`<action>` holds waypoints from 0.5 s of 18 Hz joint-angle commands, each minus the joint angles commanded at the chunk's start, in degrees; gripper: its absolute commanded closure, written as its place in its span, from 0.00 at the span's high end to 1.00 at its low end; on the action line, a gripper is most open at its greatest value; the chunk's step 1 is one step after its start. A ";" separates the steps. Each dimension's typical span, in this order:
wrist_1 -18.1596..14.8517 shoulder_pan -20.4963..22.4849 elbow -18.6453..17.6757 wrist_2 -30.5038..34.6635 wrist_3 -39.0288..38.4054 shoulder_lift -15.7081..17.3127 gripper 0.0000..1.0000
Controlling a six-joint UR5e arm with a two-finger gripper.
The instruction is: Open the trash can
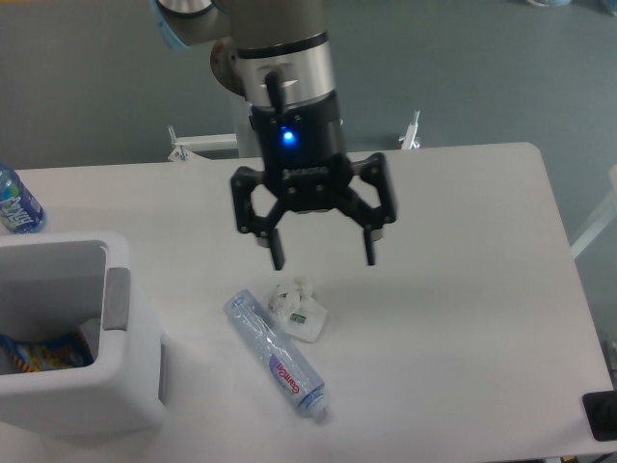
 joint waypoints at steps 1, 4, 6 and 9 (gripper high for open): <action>-0.09 0.96 -0.35 -0.09 0.09 0.44 1.00; -0.09 2.29 -2.28 -0.09 3.67 1.76 1.00; -0.09 3.51 -3.16 -0.09 6.32 2.55 1.00; -0.26 4.31 -3.43 0.00 7.99 2.99 1.00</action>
